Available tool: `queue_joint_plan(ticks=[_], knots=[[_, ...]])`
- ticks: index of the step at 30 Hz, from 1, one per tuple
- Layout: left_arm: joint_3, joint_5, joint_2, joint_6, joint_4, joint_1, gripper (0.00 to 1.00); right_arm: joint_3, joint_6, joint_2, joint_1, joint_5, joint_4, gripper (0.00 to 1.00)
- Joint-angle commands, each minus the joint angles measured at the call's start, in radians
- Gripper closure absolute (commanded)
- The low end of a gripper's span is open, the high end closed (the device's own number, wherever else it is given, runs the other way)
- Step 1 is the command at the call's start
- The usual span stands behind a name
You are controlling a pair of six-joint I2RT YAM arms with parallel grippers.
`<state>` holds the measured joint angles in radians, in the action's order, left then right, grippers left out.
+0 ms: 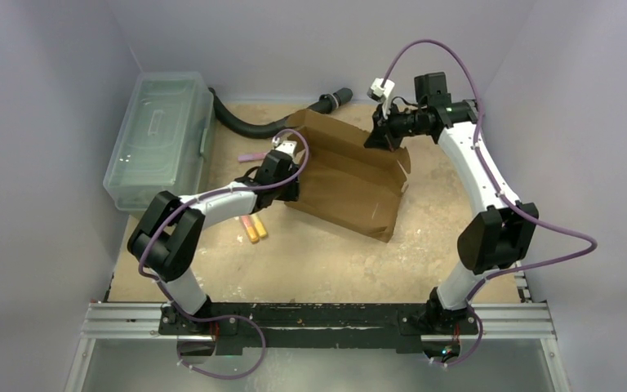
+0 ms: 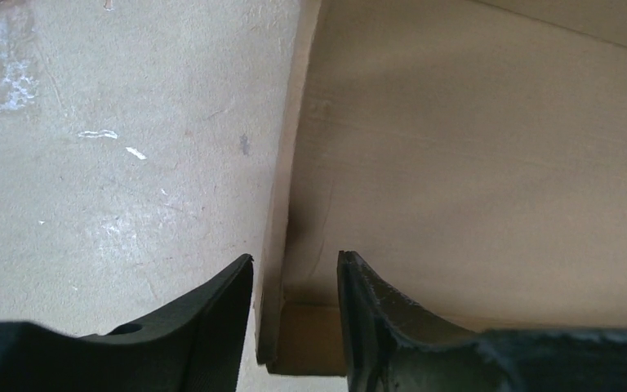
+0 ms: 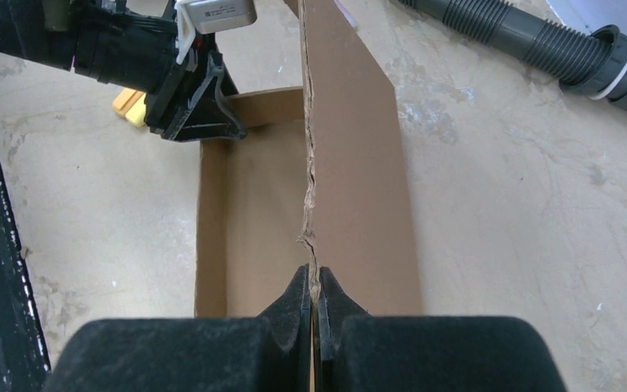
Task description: Fold the paper box
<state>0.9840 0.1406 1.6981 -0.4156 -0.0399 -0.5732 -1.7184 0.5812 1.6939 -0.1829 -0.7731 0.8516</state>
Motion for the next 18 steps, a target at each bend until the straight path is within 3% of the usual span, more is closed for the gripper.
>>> queue_joint_plan(ticks=[1, 8, 14, 18], knots=[[0.004, -0.016, -0.038, -0.025, 0.016, 0.013, 0.54, 0.011, 0.016, -0.048, -0.005, 0.012, -0.026, 1.00], [-0.016, -0.015, -0.154, -0.026, 0.011, 0.016, 0.37, 0.029, 0.040, -0.086, -0.004, 0.018, -0.040, 1.00], [-0.097, 0.001, -0.324, -0.040, -0.032, 0.021, 0.30, 0.078, 0.074, -0.149, -0.005, -0.019, -0.050, 1.00], [-0.216, -0.011, -0.477, -0.117, -0.043, 0.033, 0.14, 0.103, 0.090, -0.177, -0.004, -0.061, -0.037, 1.00]])
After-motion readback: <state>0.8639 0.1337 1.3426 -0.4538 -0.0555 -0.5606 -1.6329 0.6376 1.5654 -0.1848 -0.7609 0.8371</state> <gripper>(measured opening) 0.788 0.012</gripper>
